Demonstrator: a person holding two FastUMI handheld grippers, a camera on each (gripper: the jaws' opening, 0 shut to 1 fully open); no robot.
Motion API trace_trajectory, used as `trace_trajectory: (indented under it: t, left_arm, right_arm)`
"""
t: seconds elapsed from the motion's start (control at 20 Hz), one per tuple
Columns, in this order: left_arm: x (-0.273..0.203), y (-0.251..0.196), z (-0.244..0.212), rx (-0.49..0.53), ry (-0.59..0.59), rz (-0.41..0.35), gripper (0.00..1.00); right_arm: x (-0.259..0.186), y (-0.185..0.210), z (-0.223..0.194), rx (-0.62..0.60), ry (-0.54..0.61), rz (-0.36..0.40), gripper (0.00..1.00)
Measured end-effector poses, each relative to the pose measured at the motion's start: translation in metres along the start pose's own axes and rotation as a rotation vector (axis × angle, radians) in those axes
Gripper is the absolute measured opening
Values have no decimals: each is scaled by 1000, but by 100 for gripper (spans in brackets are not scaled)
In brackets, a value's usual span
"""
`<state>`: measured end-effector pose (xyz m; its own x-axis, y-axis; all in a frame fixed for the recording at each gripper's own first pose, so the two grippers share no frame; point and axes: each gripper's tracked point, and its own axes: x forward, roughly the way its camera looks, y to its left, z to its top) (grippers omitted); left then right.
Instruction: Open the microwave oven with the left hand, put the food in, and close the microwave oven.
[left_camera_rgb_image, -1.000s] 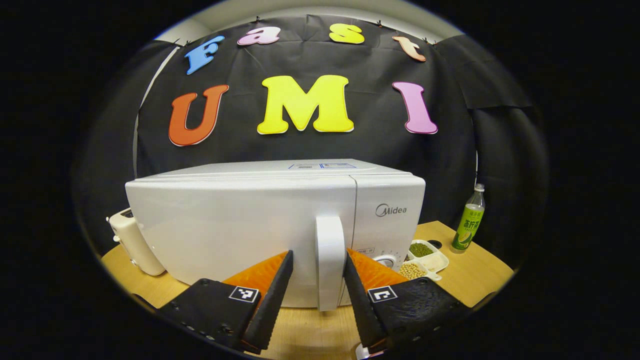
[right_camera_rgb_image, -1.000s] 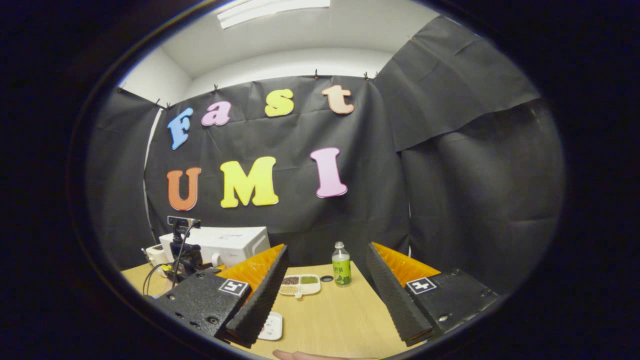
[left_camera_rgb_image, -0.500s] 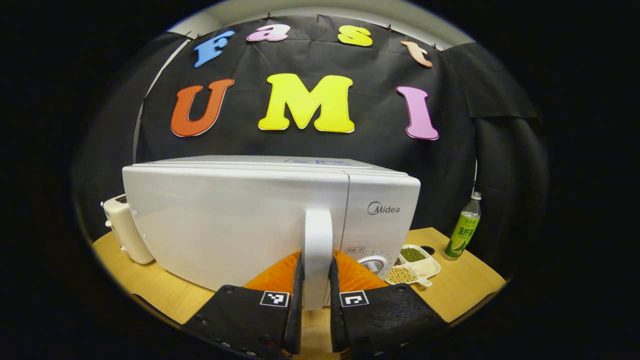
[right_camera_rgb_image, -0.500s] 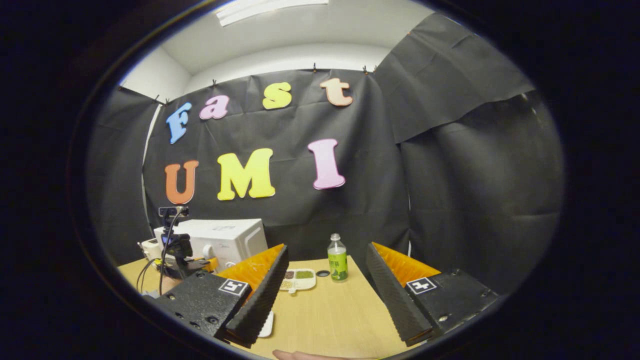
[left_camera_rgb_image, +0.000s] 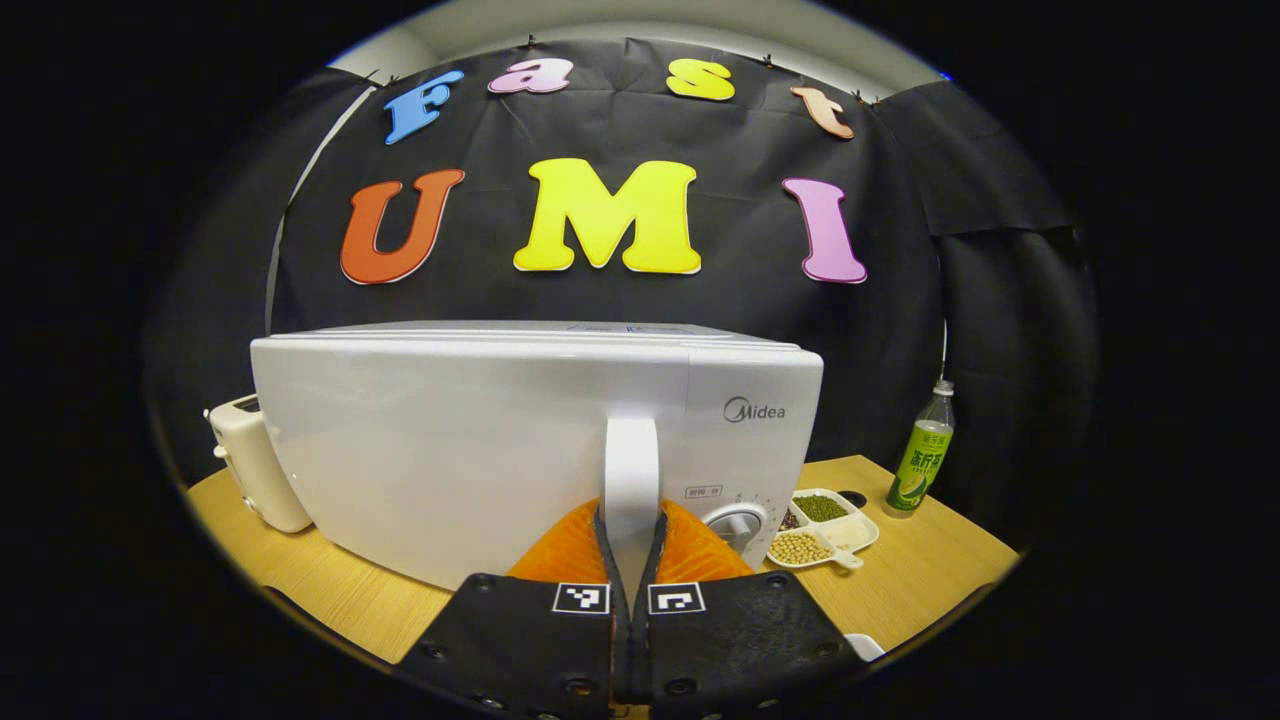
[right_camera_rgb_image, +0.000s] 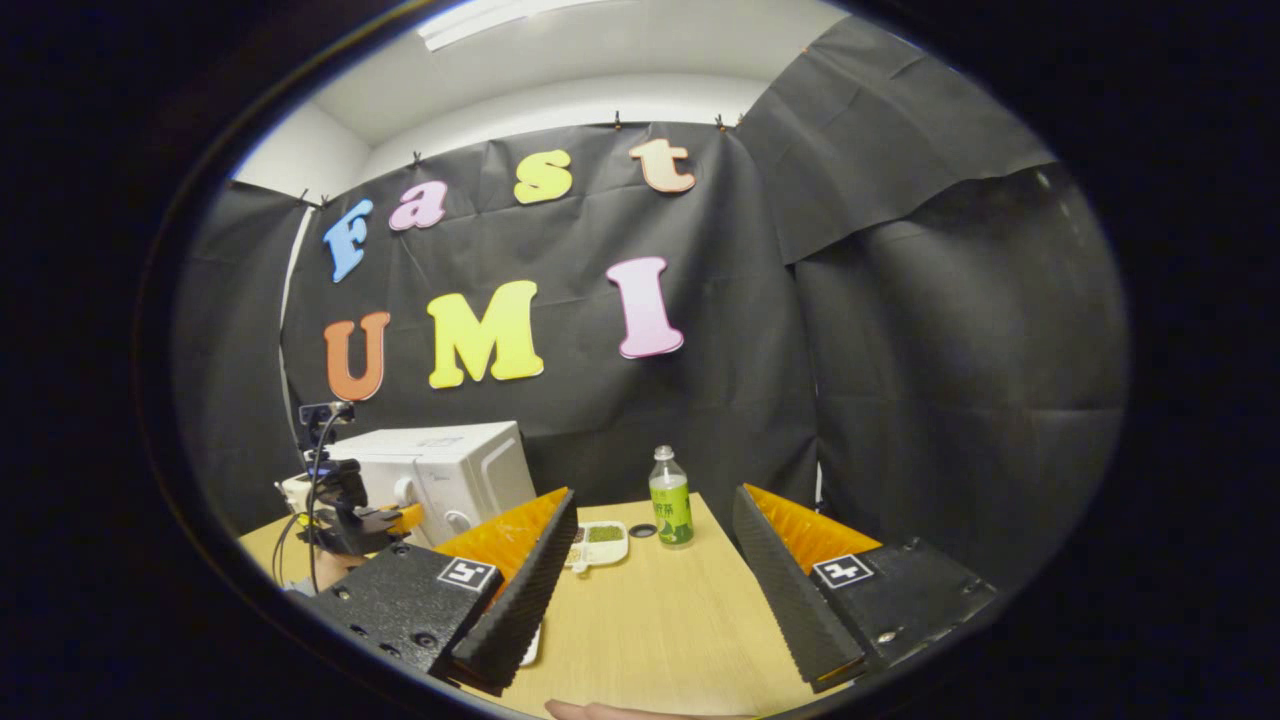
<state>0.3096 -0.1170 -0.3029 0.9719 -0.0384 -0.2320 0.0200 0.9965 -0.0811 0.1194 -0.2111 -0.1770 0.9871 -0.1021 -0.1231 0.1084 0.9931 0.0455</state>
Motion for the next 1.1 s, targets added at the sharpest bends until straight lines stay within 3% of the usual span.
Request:
trace_trajectory:
  t: [0.35, 0.65, 1.1]
  left_arm:
    - [-73, 17, -6, 8, -33, -115, 0]
    - [-135, 52, -15, 25, -35, -128, 0]
    - [-242, 139, -31, 60, -24, -35, 22]
  right_arm:
    - [-6, 10, -11, 0, 54, -3, 100]
    - [-34, 42, -11, -13, 75, 26, 100]
    - [-82, 94, -5, -60, 58, 95, 100]
